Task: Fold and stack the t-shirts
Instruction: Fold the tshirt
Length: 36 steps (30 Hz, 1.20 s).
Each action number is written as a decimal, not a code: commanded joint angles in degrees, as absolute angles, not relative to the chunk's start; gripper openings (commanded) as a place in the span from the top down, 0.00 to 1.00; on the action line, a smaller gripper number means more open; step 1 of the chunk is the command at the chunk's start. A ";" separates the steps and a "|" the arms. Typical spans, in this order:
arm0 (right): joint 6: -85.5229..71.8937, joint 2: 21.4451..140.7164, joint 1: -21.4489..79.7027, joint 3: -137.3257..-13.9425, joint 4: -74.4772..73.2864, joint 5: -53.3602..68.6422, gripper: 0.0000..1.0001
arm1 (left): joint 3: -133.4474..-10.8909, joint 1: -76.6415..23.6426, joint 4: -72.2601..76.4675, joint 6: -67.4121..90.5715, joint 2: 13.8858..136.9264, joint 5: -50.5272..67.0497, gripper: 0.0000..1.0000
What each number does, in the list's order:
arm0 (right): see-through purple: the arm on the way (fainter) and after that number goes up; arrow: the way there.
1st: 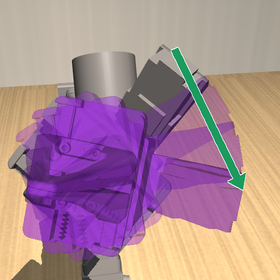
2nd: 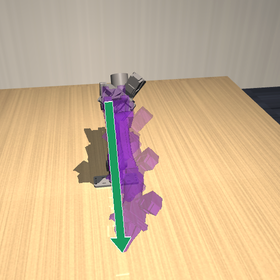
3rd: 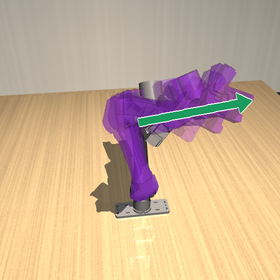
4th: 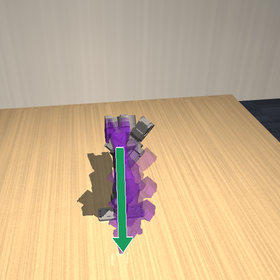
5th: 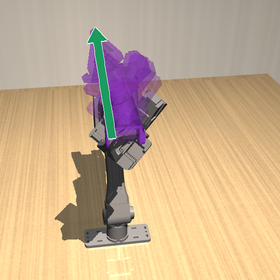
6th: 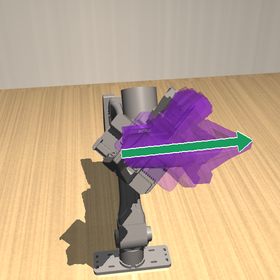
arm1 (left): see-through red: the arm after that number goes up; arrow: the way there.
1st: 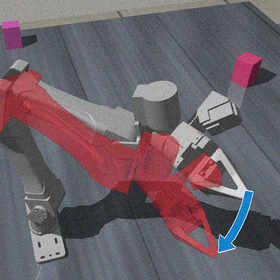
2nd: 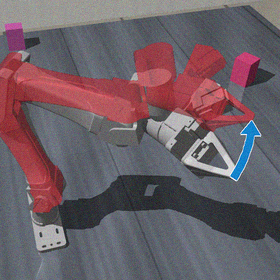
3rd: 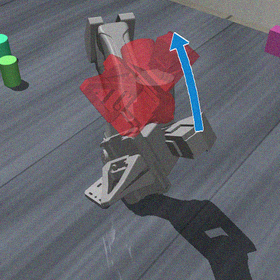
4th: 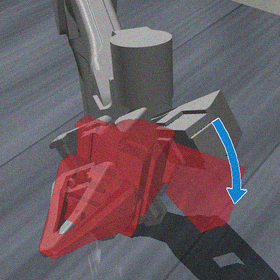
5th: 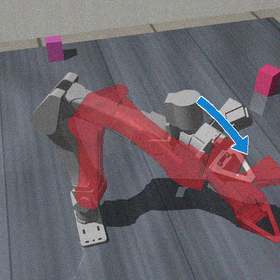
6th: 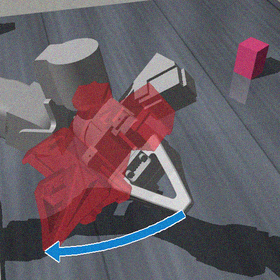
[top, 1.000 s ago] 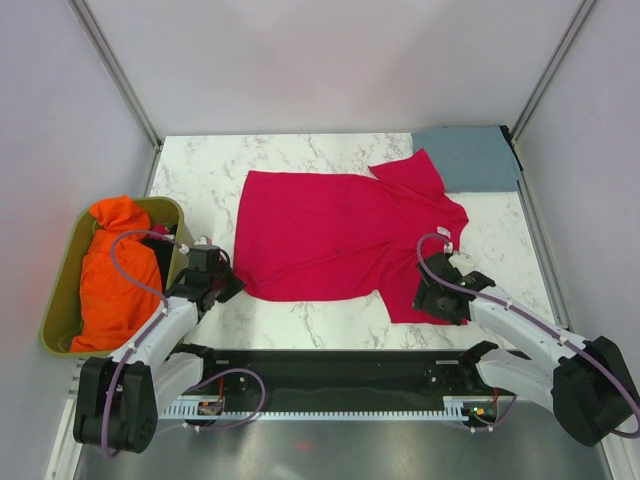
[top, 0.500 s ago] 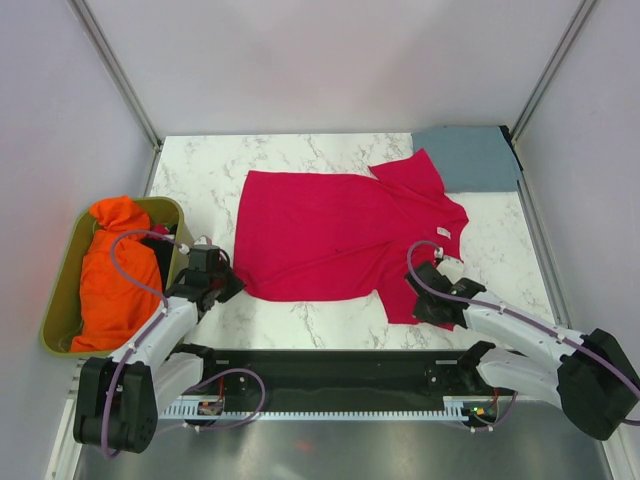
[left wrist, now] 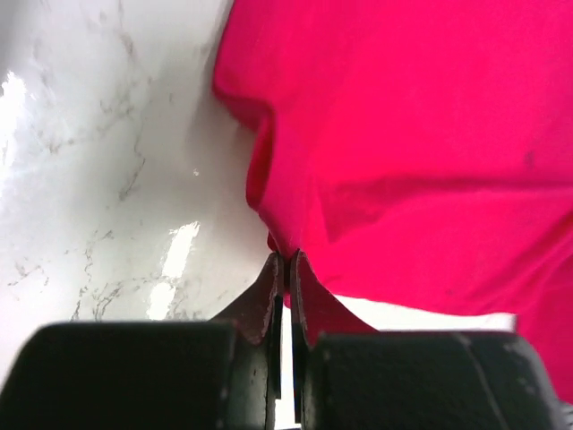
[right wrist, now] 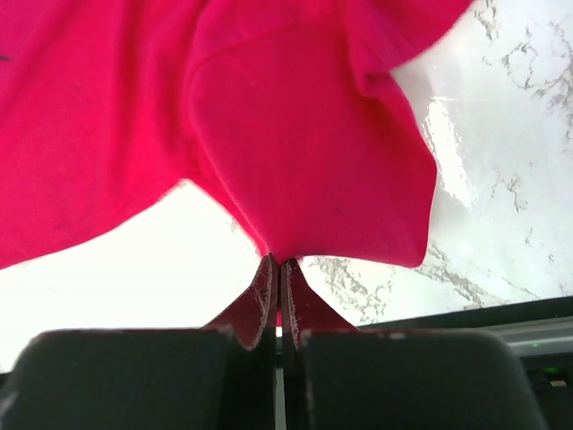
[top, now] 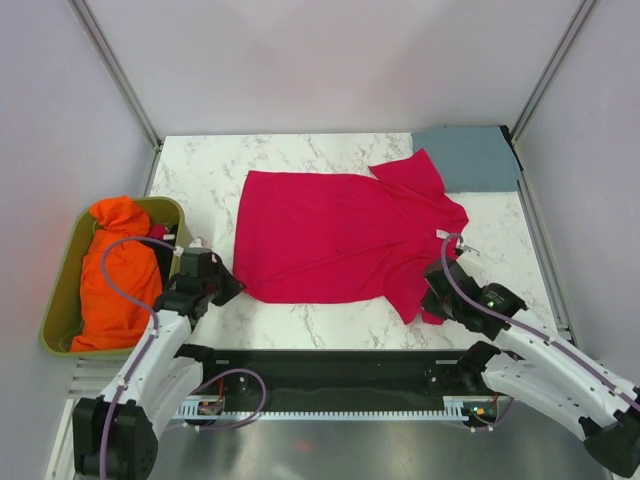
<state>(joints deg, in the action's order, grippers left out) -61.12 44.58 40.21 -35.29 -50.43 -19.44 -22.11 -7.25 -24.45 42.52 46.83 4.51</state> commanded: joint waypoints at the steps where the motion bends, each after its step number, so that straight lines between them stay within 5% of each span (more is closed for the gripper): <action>1: -62.49 38.79 40.52 -38.93 -58.25 -20.66 1.00 | -27.42 -5.80 -26.89 44.12 42.99 2.80 0.98; 15: -57.84 30.67 40.52 -48.08 -66.10 -25.05 1.00 | -36.74 -5.80 -41.39 44.47 33.75 7.91 0.98; 28: -43.70 49.64 40.43 -60.02 -55.38 -34.62 0.99 | -47.54 -5.80 -41.75 39.64 48.32 3.26 0.98; 36: -31.91 65.38 32.55 -64.16 -42.38 -29.63 1.00 | -53.96 -5.71 -37.09 35.51 66.24 2.11 0.98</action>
